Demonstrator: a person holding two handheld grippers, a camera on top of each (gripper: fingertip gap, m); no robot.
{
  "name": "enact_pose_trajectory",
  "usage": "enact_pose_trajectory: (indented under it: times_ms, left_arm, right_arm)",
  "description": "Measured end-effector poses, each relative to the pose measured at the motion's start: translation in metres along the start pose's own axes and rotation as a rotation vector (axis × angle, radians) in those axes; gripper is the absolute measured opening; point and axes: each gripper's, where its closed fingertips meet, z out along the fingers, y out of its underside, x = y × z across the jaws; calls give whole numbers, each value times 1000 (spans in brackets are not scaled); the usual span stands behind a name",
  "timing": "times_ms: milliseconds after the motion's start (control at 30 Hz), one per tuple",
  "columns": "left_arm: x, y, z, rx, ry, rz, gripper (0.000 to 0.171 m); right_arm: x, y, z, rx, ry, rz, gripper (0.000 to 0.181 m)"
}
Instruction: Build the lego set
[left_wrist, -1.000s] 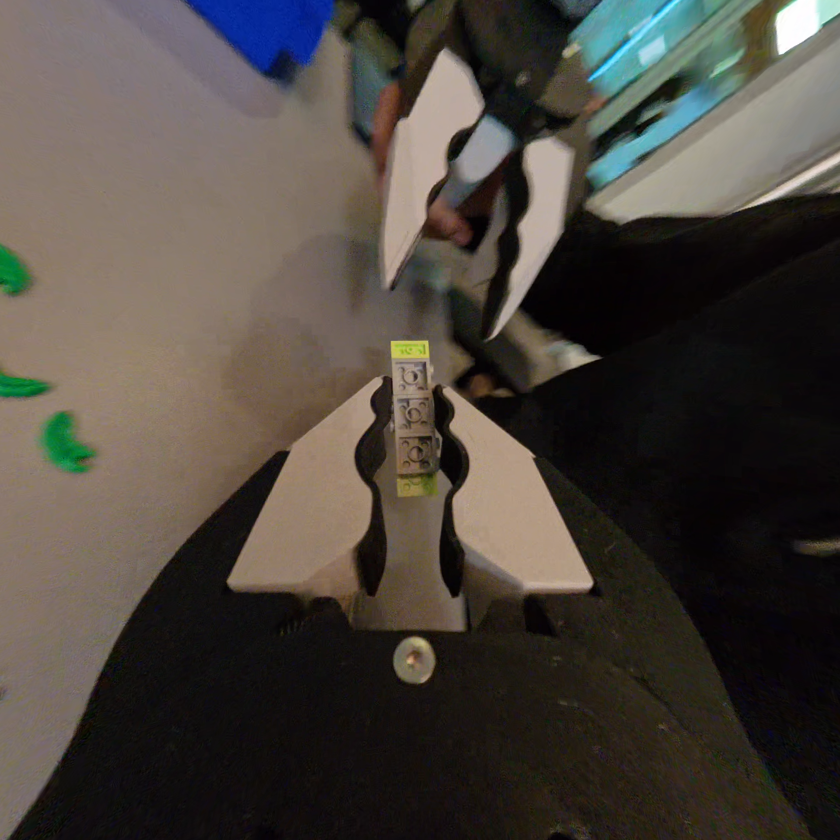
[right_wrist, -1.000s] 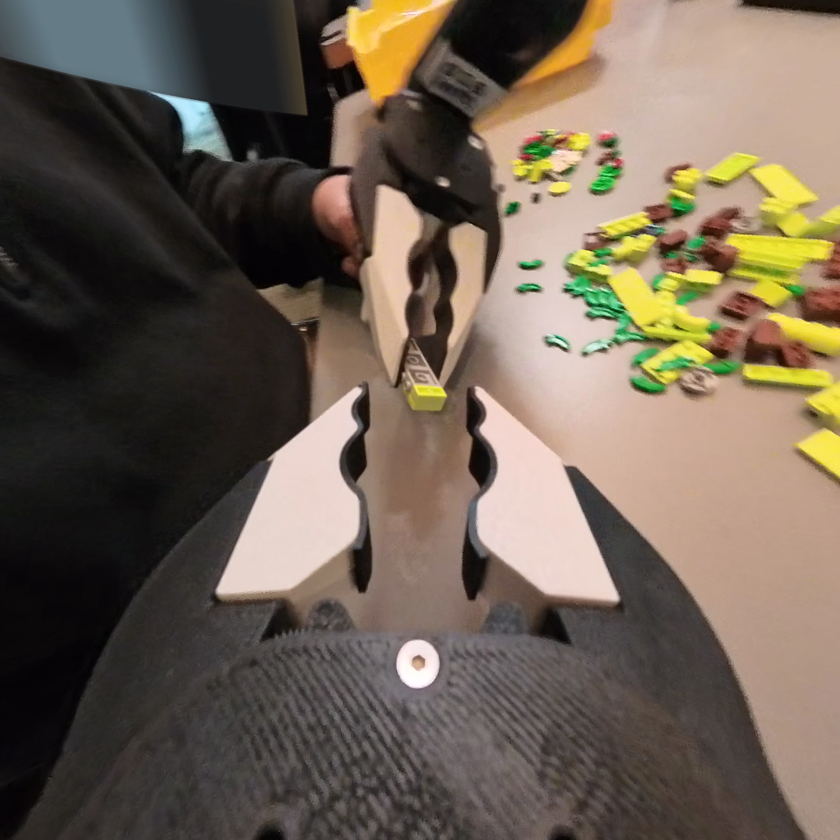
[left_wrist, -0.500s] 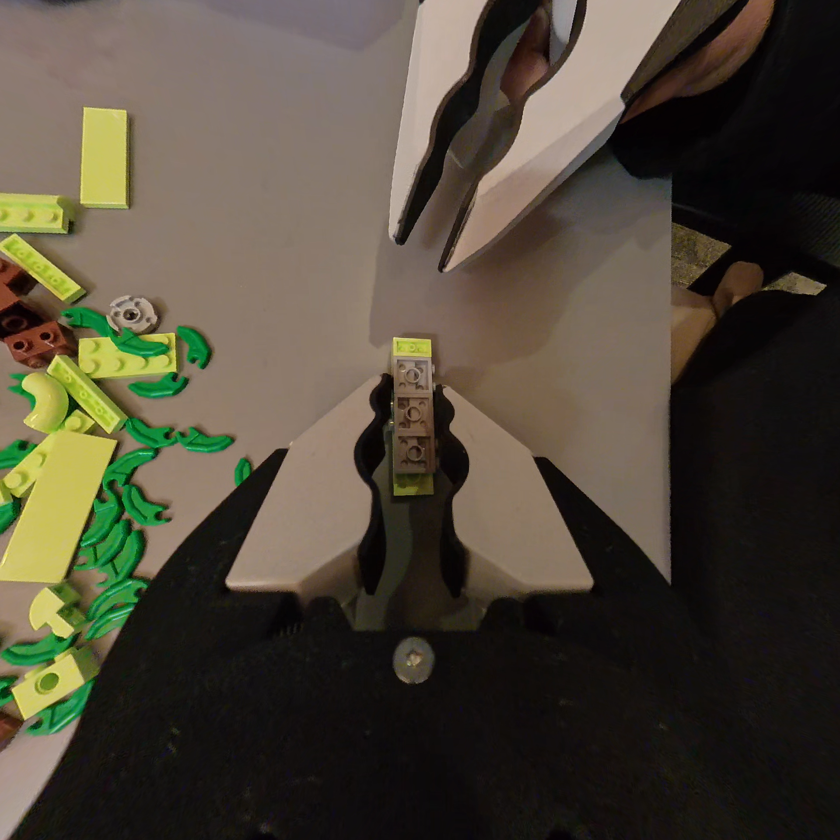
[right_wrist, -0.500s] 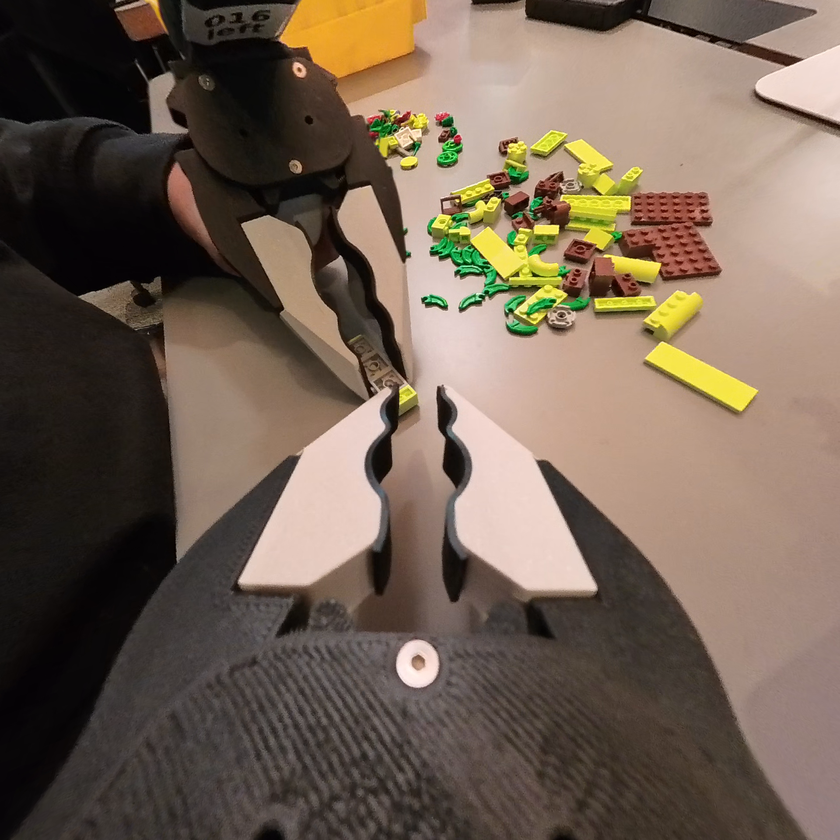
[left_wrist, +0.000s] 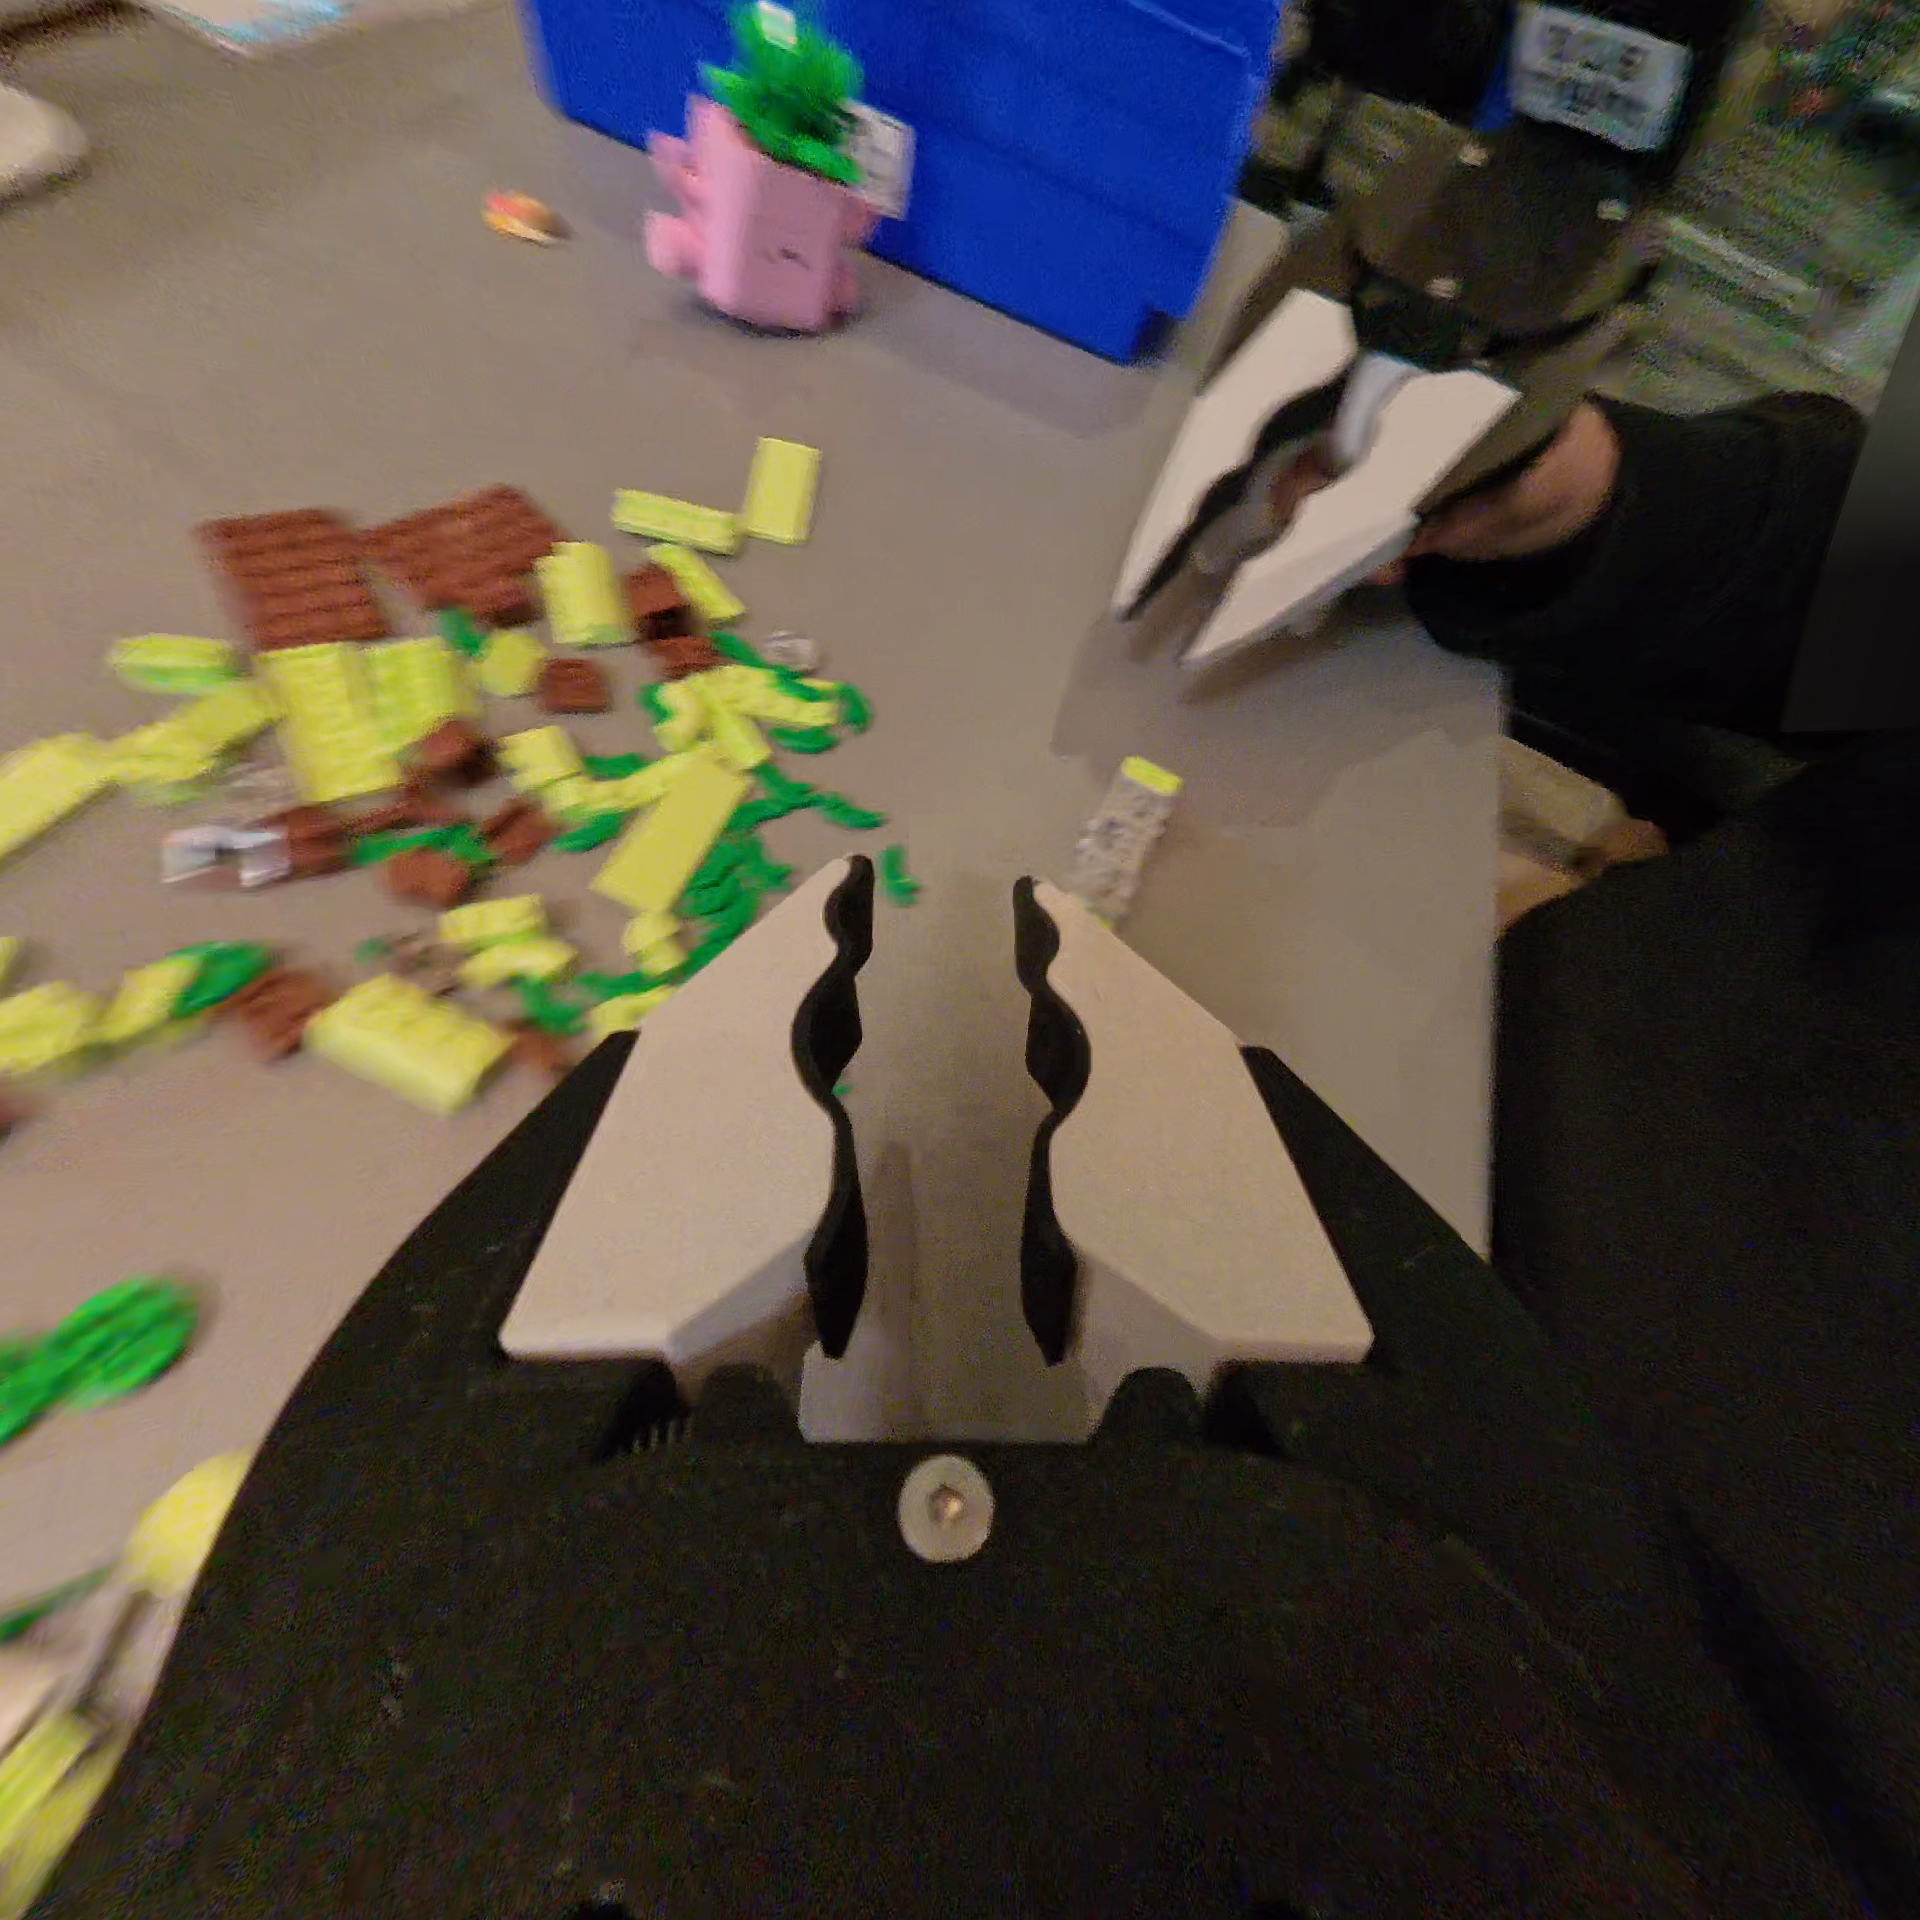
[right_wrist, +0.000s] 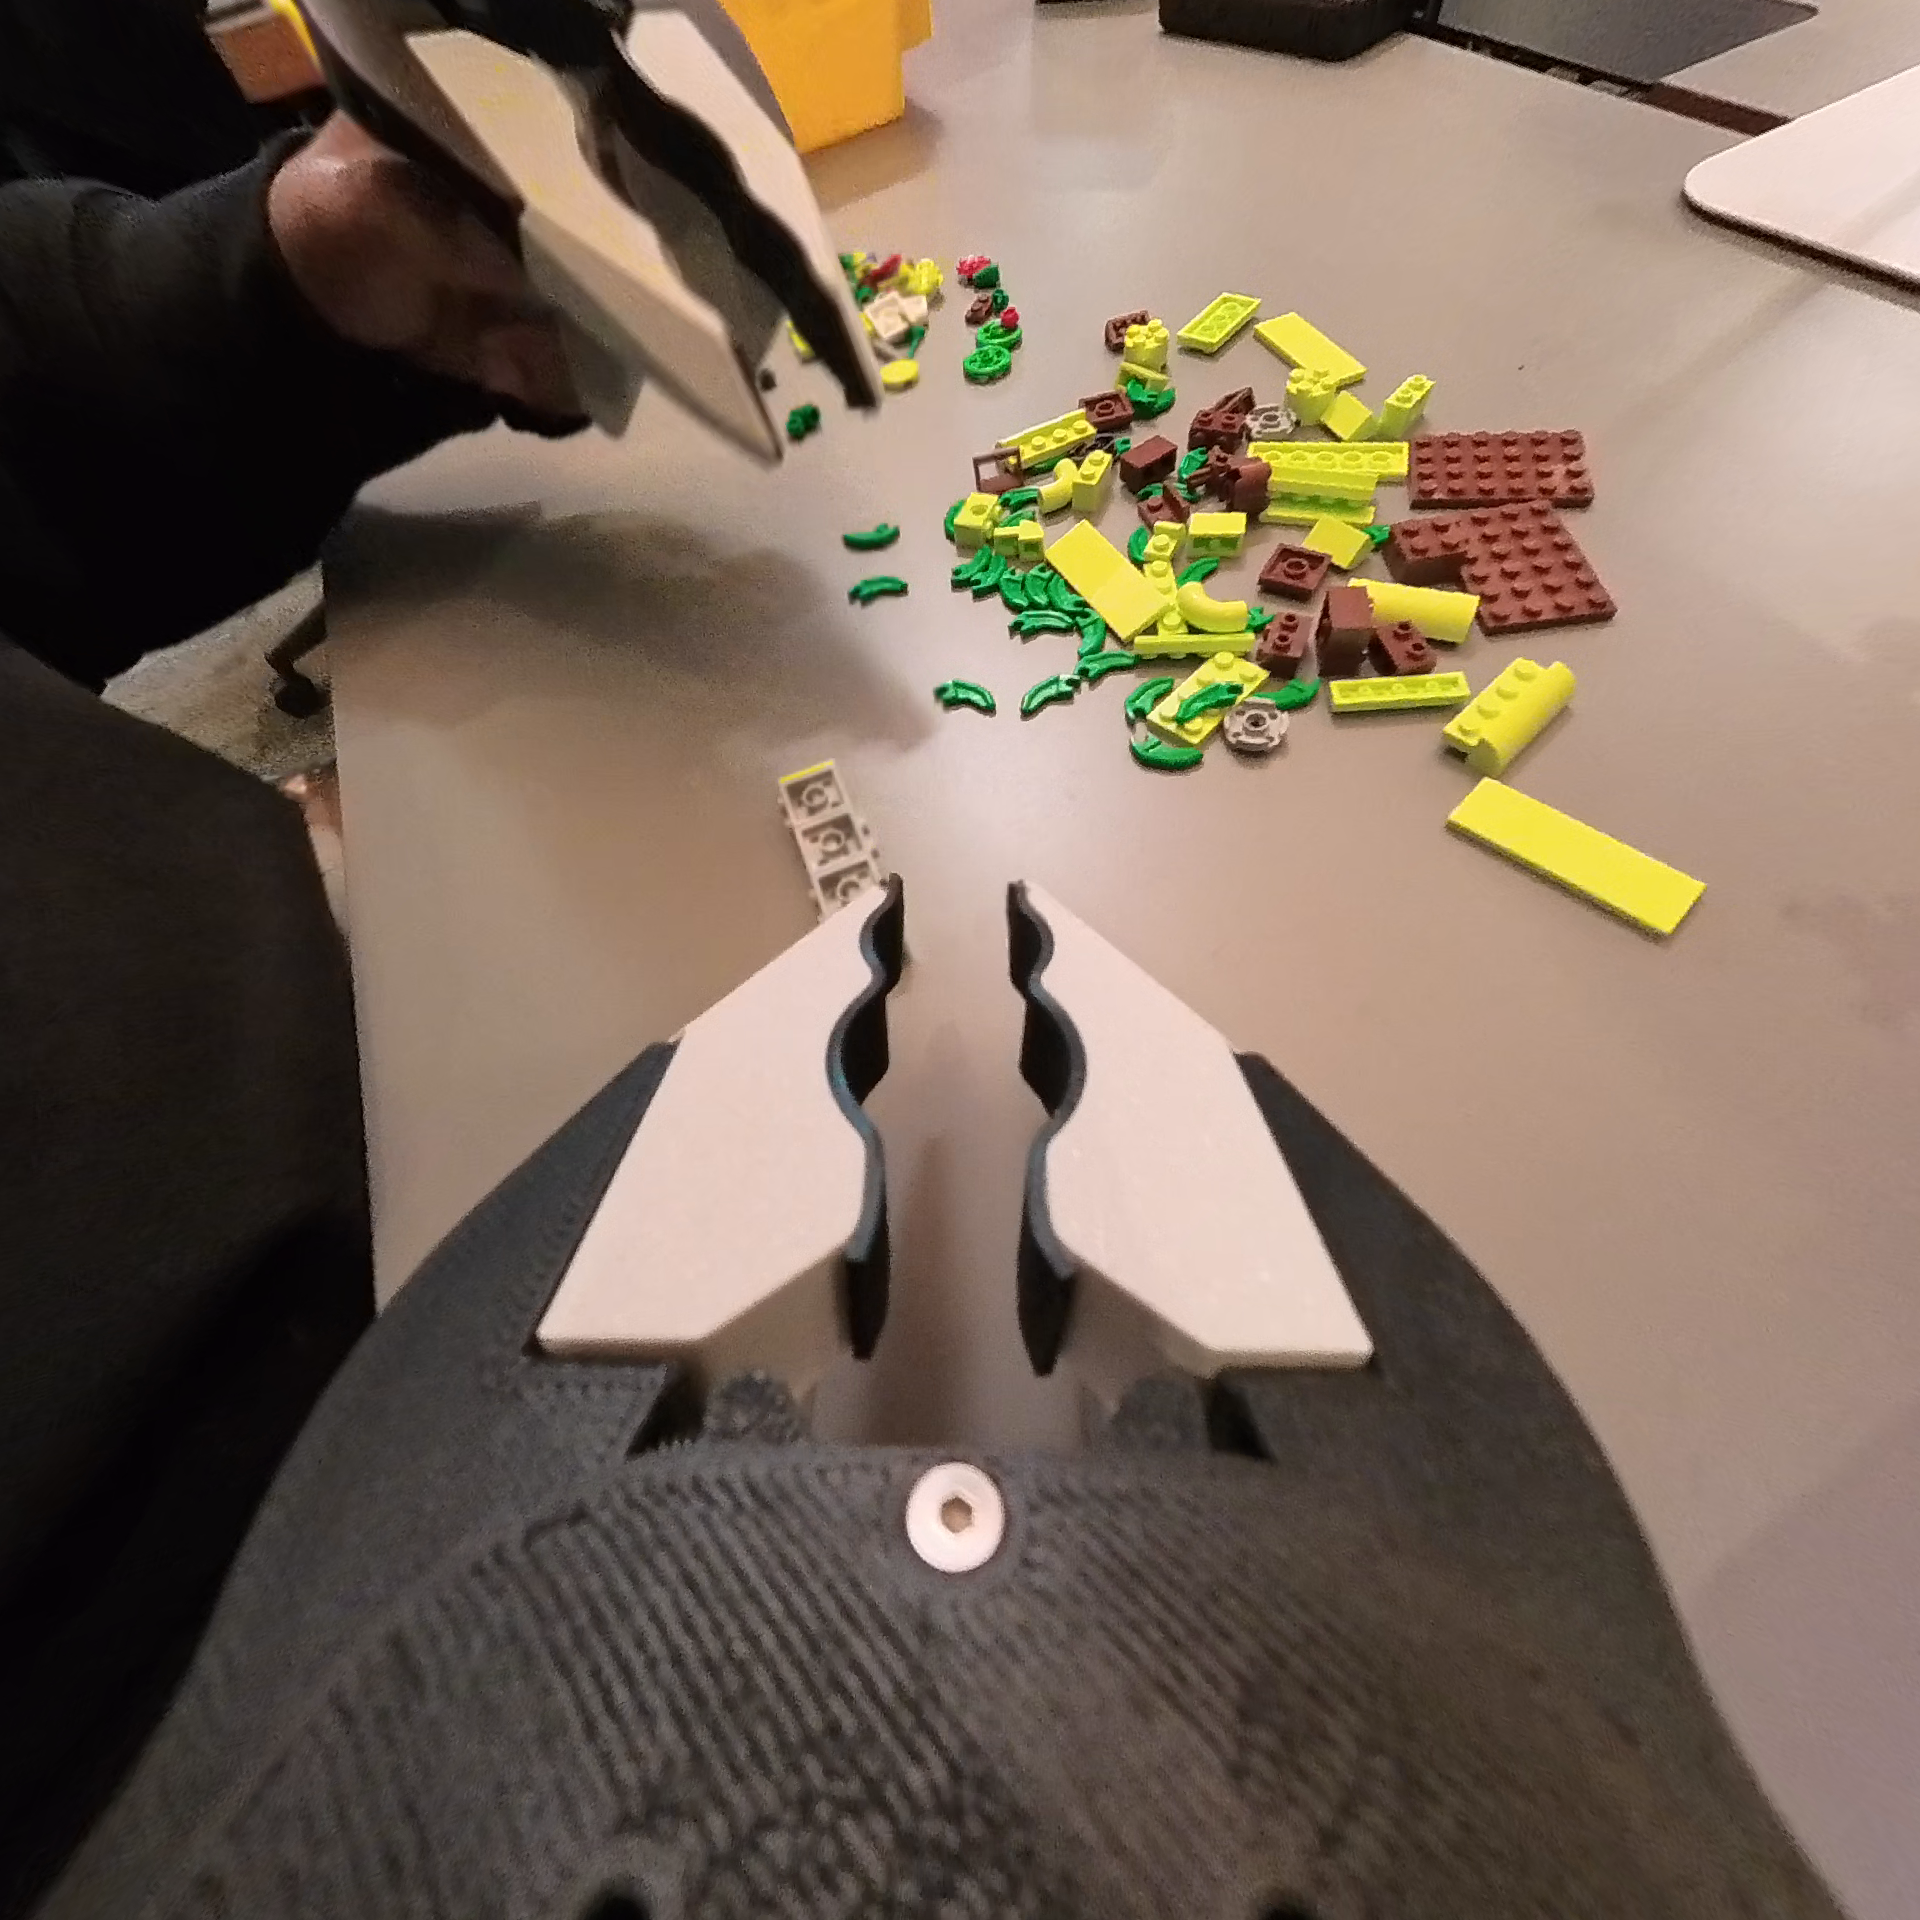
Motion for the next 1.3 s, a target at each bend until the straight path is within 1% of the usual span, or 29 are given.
enact_pose_trajectory:
  times_ms: [33,100,167,200,267,333,467,600,667,800,933,1000,1100,1200,1300]
  left_arm:
    - [-18,1,-15,13,-89,5,24]
    - [-62,8,-54,23,-311,9,22]
    - [-103,24,-95,2,-521,-13,20]
    - [-118,33,-113,-6,-595,-39,18]
    - [-135,50,-133,-6,-652,-115,14]
    - [-146,67,-141,-38,-696,-156,11]
    - [-155,81,-139,-104,-734,-144,7]
    - [-156,84,-134,-85,-717,-164,1]
    - [-155,84,-135,-73,-698,-168,0]
    - [-136,78,-125,-47,-555,-132,0]
    - [-135,88,-118,-104,-536,-119,0]
    - [-132,88,-115,-102,-521,-106,0]
    - [-133,87,-114,-96,-530,-104,0]
    - [-138,89,-114,-99,-556,-114,6]
    - [-140,93,-110,-125,-560,-130,9]
  right_arm:
    - [2,-1,1,3,7,1,20]
    - [14,-3,2,-3,62,-14,22]
    - [30,-8,2,13,148,-24,22]
    - [36,-12,3,39,179,-13,22]
    - [46,-21,2,94,223,27,19]
    - [54,-32,-1,165,260,67,16]
    - [65,-42,-9,257,288,139,14]
    - [63,-46,-16,310,276,145,13]
    - [61,-48,-17,321,266,135,13]
    - [58,-45,-12,287,280,101,12]
    - [55,-39,-2,213,293,51,13]
    - [54,-38,1,194,296,37,12]
    - [54,-38,1,193,291,43,12]
    - [55,-39,0,206,283,59,11]
    - [56,-40,-2,220,274,75,11]
